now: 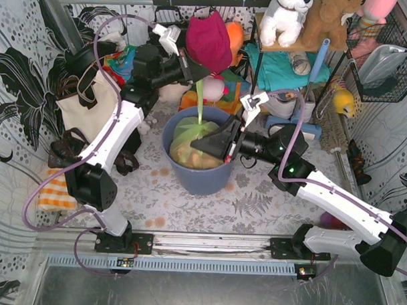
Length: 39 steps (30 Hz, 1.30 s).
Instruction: Tie the trash bag
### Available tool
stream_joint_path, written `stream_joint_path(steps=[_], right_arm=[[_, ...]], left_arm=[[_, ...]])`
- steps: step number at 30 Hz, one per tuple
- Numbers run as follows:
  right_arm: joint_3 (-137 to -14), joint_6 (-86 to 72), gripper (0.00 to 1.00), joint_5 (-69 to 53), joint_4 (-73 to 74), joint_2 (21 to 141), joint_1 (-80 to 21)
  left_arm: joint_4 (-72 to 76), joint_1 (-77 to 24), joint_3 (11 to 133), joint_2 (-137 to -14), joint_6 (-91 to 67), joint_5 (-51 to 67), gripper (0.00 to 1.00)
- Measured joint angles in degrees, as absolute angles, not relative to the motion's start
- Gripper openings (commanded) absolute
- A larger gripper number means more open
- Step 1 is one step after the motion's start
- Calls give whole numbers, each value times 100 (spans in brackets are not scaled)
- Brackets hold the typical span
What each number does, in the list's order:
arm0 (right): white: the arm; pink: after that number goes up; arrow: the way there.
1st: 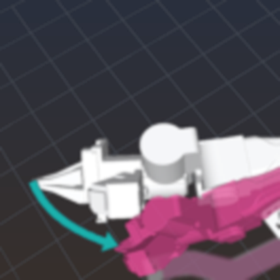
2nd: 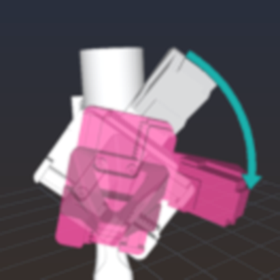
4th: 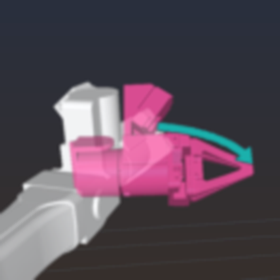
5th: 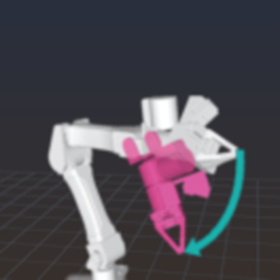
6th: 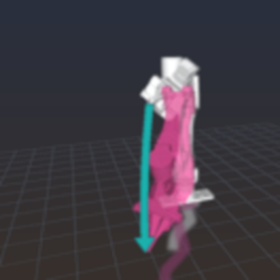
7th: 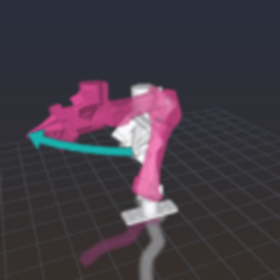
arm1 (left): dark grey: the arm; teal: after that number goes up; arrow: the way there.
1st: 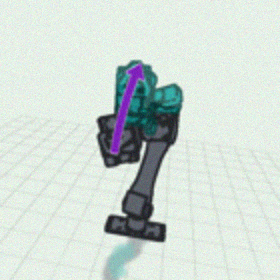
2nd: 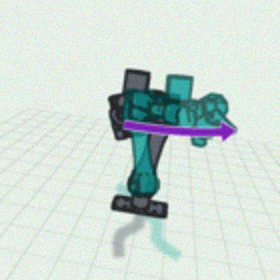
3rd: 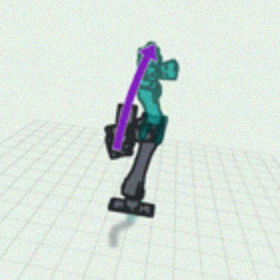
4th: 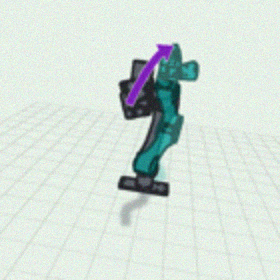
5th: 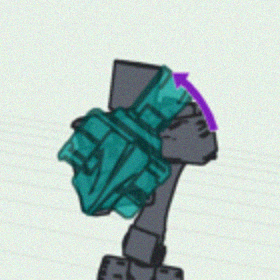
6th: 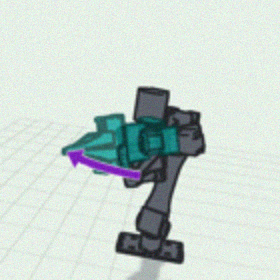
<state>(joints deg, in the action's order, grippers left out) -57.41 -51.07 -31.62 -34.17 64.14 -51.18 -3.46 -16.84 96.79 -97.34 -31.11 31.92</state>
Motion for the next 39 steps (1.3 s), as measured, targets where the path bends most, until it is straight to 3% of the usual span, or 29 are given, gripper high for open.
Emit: stream_joint_path(steps=[7,17,23,31,33,39], right_arm=[[-7185,-3852,0,-1900,-2561,6984,-5127],[-9166,-2482,0,-1682,-1922,7898,-5124],[-8831,-2276,0,-1573,-1894,7793,-5107],[-7172,-2512,0,-1319,-2320,7190,-5098],[-6995,-2624,8,-1319,-2443,7140,-5098],[-6871,-2947,55,-1420,-2842,7028,-5098]], left_arm=[[49,-2134,9990,-9179,-3312,3782,0],[473,-2239,10219,-8862,-3632,4115,0],[738,-2252,10051,-8831,-3841,4268,0],[1170,-2362,8733,-8678,-4117,4436,1],[1229,-2375,8484,-8656,-4176,4466,5],[1326,-2397,8156,-8407,-4222,4512,38]])
